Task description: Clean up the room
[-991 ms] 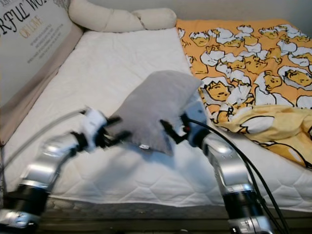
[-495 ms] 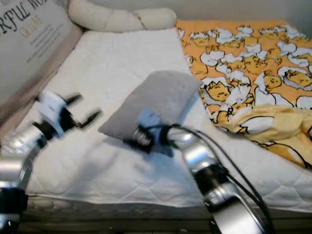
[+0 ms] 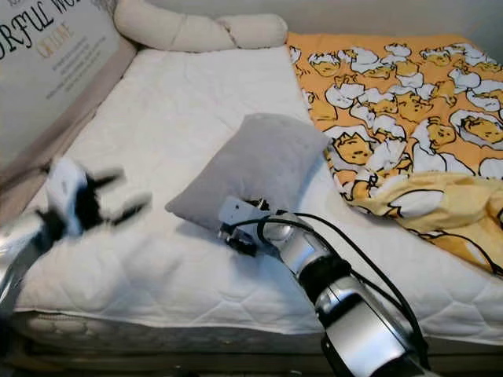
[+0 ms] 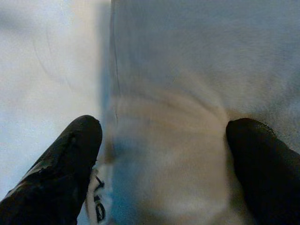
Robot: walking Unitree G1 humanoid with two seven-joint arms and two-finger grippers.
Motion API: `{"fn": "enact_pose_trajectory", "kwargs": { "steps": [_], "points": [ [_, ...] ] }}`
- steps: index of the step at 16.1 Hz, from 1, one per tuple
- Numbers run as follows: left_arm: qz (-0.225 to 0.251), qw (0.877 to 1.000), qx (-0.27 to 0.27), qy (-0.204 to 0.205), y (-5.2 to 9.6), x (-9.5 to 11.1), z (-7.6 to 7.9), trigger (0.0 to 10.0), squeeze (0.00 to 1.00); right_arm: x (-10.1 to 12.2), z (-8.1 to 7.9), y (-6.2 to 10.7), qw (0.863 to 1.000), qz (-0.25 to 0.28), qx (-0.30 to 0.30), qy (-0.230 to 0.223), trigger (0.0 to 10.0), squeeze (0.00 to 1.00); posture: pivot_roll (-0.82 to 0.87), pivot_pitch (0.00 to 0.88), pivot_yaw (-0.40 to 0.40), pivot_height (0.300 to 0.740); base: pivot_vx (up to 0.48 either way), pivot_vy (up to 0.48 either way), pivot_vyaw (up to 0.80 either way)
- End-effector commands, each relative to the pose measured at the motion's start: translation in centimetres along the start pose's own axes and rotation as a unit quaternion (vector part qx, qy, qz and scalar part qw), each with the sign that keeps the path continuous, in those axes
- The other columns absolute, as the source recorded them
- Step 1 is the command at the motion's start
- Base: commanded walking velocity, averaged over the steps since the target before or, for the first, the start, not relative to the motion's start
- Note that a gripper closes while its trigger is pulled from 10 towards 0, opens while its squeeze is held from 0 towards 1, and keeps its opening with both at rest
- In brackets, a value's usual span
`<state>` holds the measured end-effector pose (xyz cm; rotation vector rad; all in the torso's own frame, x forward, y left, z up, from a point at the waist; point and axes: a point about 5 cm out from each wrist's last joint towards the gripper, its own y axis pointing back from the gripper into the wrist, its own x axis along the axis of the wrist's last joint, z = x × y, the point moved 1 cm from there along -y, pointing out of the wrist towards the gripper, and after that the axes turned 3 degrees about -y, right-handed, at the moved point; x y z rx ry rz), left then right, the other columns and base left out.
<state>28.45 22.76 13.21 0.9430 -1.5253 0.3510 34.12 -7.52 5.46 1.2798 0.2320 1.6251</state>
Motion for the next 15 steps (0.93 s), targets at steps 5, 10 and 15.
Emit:
{"fn": "enact_pose_trajectory", "kwargs": {
  "steps": [5, 10, 15],
  "points": [
    [-0.071, 0.993, -0.090, -0.007, 2.3, -1.0, 2.1, 10.0, 1.00, -2.3, 0.4, -0.1, 0.998, -0.040, -0.041, -0.004, 0.0, 0.00, 0.00, 0.000, 0.050, 0.740, 0.000, 0.000, 0.00],
    [-0.071, 0.994, -0.078, 0.019, 2.9, -1.2, 3.6, 10.0, 1.00, -2.4, 0.8, -0.1, 0.997, -0.034, -0.063, -0.012, 0.0, 0.00, 0.01, 0.000, 0.042, 0.740, 0.000, 0.000, 0.00],
    [-0.050, 0.997, -0.046, 0.027, 2.0, -1.2, 4.7, 10.0, 1.00, -1.9, 1.9, 0.1, 0.995, -0.011, -0.089, -0.039, 0.0, 0.00, 0.02, 0.000, 0.028, 0.740, 0.000, 0.000, 0.00]
  ]
}}
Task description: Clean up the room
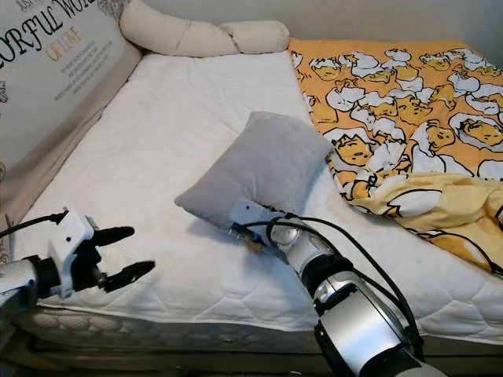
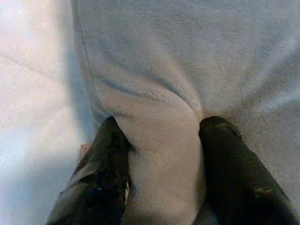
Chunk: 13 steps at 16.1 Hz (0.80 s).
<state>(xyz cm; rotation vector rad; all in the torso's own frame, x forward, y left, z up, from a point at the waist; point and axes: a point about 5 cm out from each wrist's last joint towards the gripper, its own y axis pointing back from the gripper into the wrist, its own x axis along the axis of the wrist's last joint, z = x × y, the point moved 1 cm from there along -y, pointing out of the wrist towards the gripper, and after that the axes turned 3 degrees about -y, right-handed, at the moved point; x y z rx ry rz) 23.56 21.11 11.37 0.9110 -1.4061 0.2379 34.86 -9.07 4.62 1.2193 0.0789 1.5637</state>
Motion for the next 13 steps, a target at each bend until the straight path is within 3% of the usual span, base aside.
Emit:
{"fn": "enact_pose_trajectory", "kwargs": {
  "steps": [1, 4, 7, 9, 11, 12, 13],
  "points": [
    [-0.001, 1.000, 0.017, -0.011, -0.1, 0.2, -0.2, 10.0, 1.00, -0.3, 1.3, 0.3, 1.000, -0.007, -0.021, -0.005, 0.0, 0.00, 0.02, 0.000, 0.023, 0.740, 0.000, 0.000, 0.00],
    [-0.002, 0.999, 0.043, -0.011, -0.2, -0.1, -0.4, 10.0, 1.00, 0.0, 2.4, 0.6, 0.999, 0.002, -0.035, -0.004, 0.0, 0.00, 0.01, 0.000, 0.019, 0.740, 0.000, 0.000, 0.00],
    [-0.008, 0.996, 0.091, -0.021, -0.6, -0.5, -1.3, 10.0, 1.00, 2.1, 4.0, 0.9, 0.996, 0.066, -0.044, -0.051, 0.0, 0.00, 0.01, 0.000, 0.020, 0.740, 0.000, 0.000, 0.00],
    [-0.007, 0.992, 0.124, -0.025, -0.5, -0.4, -2.2, 10.0, 1.00, 3.2, 4.4, 1.1, 0.993, 0.098, -0.038, -0.044, 0.0, 0.00, 0.01, 0.000, 0.020, 0.740, 0.000, 0.000, 0.00],
    [0.002, 0.990, 0.139, -0.030, -0.5, 0.0, -2.7, 10.0, 1.00, 4.7, 3.7, 1.5, 0.986, 0.156, 0.032, -0.041, 0.0, 0.00, 0.01, 0.000, 0.019, 0.740, 0.000, 0.000, 0.00],
    [0.003, 0.988, 0.153, -0.035, -0.4, 0.2, -3.0, 10.0, 1.00, 5.6, 3.1, 2.1, 0.973, 0.202, 0.107, -0.026, 0.0, 0.00, 0.01, 0.000, 0.018, 0.740, 0.000, 0.000, 0.00],
    [0.004, 0.986, 0.163, -0.039, -0.4, 0.3, -3.2, 10.0, 1.00, 5.5, 2.5, 2.8, 0.963, 0.215, 0.164, 0.011, 0.0, 0.00, 0.01, 0.000, 0.018, 0.740, 0.000, 0.000, 0.00]
  ]
}}
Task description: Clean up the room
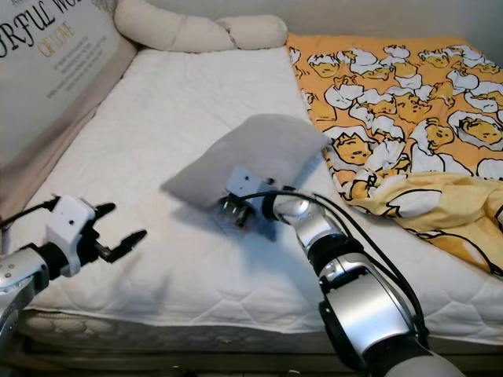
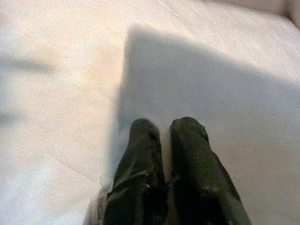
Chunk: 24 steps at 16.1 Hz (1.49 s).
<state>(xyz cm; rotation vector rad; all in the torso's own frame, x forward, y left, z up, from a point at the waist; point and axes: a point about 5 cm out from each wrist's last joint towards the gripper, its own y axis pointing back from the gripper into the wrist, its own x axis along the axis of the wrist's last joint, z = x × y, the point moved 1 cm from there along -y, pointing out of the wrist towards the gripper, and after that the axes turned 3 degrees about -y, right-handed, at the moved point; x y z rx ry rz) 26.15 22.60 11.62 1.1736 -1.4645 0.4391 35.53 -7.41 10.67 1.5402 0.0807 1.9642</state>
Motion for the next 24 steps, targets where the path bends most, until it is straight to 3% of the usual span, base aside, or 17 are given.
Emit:
{"fn": "enact_pose_trajectory", "kwargs": {
  "steps": [1, 5, 7, 9, 10, 11, 12, 13, 14, 16, 20, 21, 22, 23, 24],
  "points": [
    [0.003, 1.000, 0.016, -0.005, 0.0, 0.1, -0.5, 10.0, 1.00, 0.0, -0.7, 0.8, 0.997, 0.002, 0.071, 0.037, 0.0, 0.00, 0.01, 0.000, 0.016, 0.740, 0.000, 0.000, 0.00],
    [0.008, 0.999, 0.038, -0.014, 0.0, 0.7, -1.3, 10.0, 1.00, -0.3, -2.1, 2.9, 0.984, 0.015, 0.177, 0.026, 0.0, 0.00, 0.01, 0.000, 0.014, 0.740, 0.000, 0.000, 0.00],
    [0.014, 0.999, 0.044, -0.022, -0.1, 1.2, -1.5, 10.0, 1.00, -0.7, -3.4, 4.4, 0.970, 0.002, 0.243, 0.013, 0.0, 0.00, 0.01, 0.000, 0.016, 0.740, 0.000, 0.000, 0.00],
    [0.017, 0.999, 0.047, -0.022, -0.2, 1.4, -1.5, 10.0, 1.00, -1.3, -2.5, 4.5, 0.980, -0.034, 0.187, 0.062, 0.0, 0.00, 0.01, 0.000, 0.016, 0.740, 0.000, 0.000, 0.00],
    [0.018, 0.999, 0.046, -0.021, -0.3, 1.5, -1.5, 10.0, 1.00, -0.6, -1.0, 3.6, 0.994, -0.016, 0.092, 0.063, 10.0, 0.00, 0.01, 0.000, 0.015, 0.740, 0.000, 0.000, 0.00],
    [0.017, 0.999, 0.040, -0.017, -0.4, 1.5, -1.2, 10.0, 1.00, 0.3, 0.5, 2.8, 0.999, 0.009, -0.007, 0.048, 10.0, 0.00, 0.01, 0.000, 0.015, 0.740, 0.000, 0.000, 0.00],
    [0.010, 0.999, 0.028, -0.021, -0.5, 1.4, -0.8, 10.0, 0.91, 0.9, 1.0, 2.3, 0.998, 0.030, -0.044, 0.022, 10.0, 0.89, 0.01, 0.000, 0.015, 0.740, 0.000, 0.000, 0.00],
    [-0.009, 0.999, -0.007, -0.043, -0.4, 0.8, 0.4, 10.0, 0.87, 1.7, 0.8, 1.4, 0.996, 0.053, -0.065, -0.014, 10.0, 1.00, 0.01, 0.000, 0.012, 0.740, 0.000, 0.000, 0.00],
    [-0.014, 0.999, -0.010, -0.045, -0.3, 0.6, 0.6, 10.0, 0.80, 1.7, 0.2, 0.7, 0.997, 0.039, -0.063, -0.002, 10.0, 1.00, 0.02, 0.000, 0.011, 0.740, 0.000, 0.000, 0.00],
    [-0.013, 0.999, -0.012, -0.035, -0.2, 0.6, 0.6, 10.0, 0.80, 1.5, -0.4, -0.3, 0.998, 0.020, -0.064, 0.019, 10.0, 1.00, 0.03, 0.000, 0.009, 0.740, 0.000, 0.000, 0.00],
    [-0.024, 0.998, -0.043, -0.041, 0.5, 0.7, 0.9, 10.0, 0.75, 1.1, 0.0, -2.0, 0.993, -0.035, -0.110, 0.038, 10.0, 1.00, 0.04, 0.000, 0.009, 0.740, 0.000, 0.000, 0.00],
    [-0.027, 0.997, -0.060, -0.036, 0.8, 0.6, 1.3, 10.0, 0.34, 0.7, -0.1, -2.3, 0.990, -0.064, -0.112, 0.060, 10.0, 1.00, 0.05, 0.000, 0.006, 0.740, 0.000, 0.000, 0.00],
    [-0.029, 0.997, -0.066, -0.030, 0.9, 0.6, 1.7, 10.0, 0.27, 0.2, -0.2, -2.4, 0.988, -0.083, -0.117, 0.053, 10.0, 1.00, 0.06, 0.000, 0.005, 0.740, 0.000, 0.000, 0.00],
    [-0.031, 0.996, -0.075, -0.029, 1.2, 0.6, 2.0, 10.0, 0.00, -0.4, -0.3, -2.4, 0.987, -0.098, -0.120, 0.047, 10.0, 1.00, 0.06, 0.000, 0.005, 0.740, 0.000, 0.000, 0.00],
    [-0.035, 0.996, -0.079, -0.031, 1.4, 0.6, 2.3, 10.0, 0.00, -0.8, -0.4, -2.5, 0.985, -0.108, -0.123, 0.044, 10.0, 1.00, 0.07, 0.000, 0.004, 0.740, 0.000, 0.000, 0.00]
  ]
}}
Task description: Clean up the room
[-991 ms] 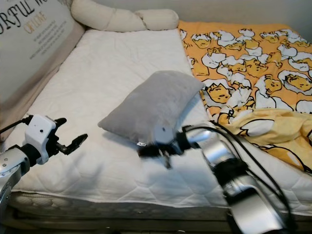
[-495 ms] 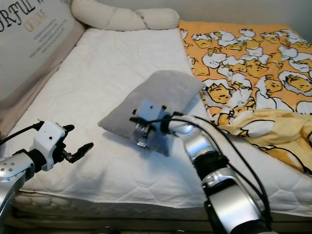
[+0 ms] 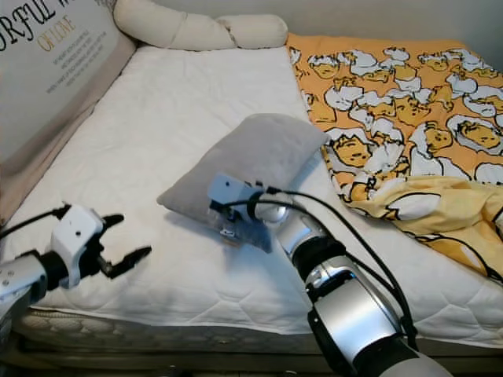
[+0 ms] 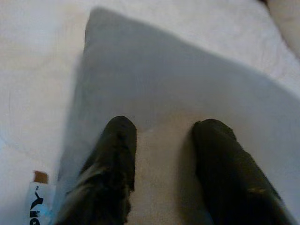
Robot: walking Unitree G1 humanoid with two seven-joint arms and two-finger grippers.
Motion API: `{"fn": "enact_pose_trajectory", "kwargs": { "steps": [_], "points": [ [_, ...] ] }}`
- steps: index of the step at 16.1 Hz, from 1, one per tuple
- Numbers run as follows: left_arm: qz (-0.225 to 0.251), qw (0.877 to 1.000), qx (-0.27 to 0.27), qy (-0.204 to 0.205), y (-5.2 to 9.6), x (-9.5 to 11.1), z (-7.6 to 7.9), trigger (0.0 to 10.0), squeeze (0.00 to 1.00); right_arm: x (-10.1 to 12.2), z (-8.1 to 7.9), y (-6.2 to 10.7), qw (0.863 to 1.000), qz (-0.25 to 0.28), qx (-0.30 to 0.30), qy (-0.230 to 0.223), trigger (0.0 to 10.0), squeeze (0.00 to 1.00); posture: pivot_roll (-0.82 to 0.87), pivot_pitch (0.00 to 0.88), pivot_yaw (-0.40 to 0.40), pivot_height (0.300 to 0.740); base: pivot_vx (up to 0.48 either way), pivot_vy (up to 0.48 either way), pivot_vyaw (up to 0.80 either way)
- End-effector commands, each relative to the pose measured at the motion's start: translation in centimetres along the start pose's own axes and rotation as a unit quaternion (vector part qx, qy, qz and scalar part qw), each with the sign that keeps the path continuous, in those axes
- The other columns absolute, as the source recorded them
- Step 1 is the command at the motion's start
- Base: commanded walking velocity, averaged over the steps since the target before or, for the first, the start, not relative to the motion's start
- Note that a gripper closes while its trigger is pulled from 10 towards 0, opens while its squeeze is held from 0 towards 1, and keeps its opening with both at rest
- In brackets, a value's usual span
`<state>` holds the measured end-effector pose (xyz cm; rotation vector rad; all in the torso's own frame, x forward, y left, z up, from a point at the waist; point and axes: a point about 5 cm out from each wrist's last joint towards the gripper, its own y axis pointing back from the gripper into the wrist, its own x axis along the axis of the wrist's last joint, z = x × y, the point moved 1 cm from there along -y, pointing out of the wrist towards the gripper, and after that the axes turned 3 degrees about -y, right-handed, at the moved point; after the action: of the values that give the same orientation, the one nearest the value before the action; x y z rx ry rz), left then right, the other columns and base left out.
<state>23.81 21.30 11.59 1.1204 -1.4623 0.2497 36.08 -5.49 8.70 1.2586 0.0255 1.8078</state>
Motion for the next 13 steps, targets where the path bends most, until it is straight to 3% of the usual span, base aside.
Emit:
{"fn": "enact_pose_trajectory", "kwargs": {
  "steps": [1, 4, 7, 13],
  "points": [
    [-0.003, 1.000, -0.018, -0.008, 0.4, 0.3, 0.3, 10.0, 0.00, -0.3, 0.1, -0.1, 1.000, -0.013, -0.002, -0.003, 10.0, 1.00, 0.07, 0.000, 0.003, 0.740, 0.000, 0.000, 0.00],
    [-0.012, 0.999, -0.035, -0.016, 1.0, 0.4, 0.7, 10.0, 0.00, 0.3, -0.7, -0.4, 1.000, 0.004, 0.010, -0.014, 10.0, 1.00, 0.10, 0.000, -0.013, 0.740, 0.000, 0.000, 0.00],
    [-0.031, 0.999, -0.019, -0.031, 1.3, 0.4, 0.2, 10.0, 0.00, 0.7, -0.9, -0.7, 1.000, 0.001, 0.016, -0.005, 10.0, 1.00, 0.12, 0.000, -0.013, 0.740, 0.000, 0.000, 0.00],
    [-0.025, 0.999, -0.016, -0.030, 0.5, 1.2, -0.5, 10.0, 0.00, 1.7, -1.1, -1.1, 1.000, 0.006, 0.013, 0.026, 10.0, 1.00, 0.10, 0.000, 0.025, 0.740, 0.000, 0.000, 0.00]
  ]
}}
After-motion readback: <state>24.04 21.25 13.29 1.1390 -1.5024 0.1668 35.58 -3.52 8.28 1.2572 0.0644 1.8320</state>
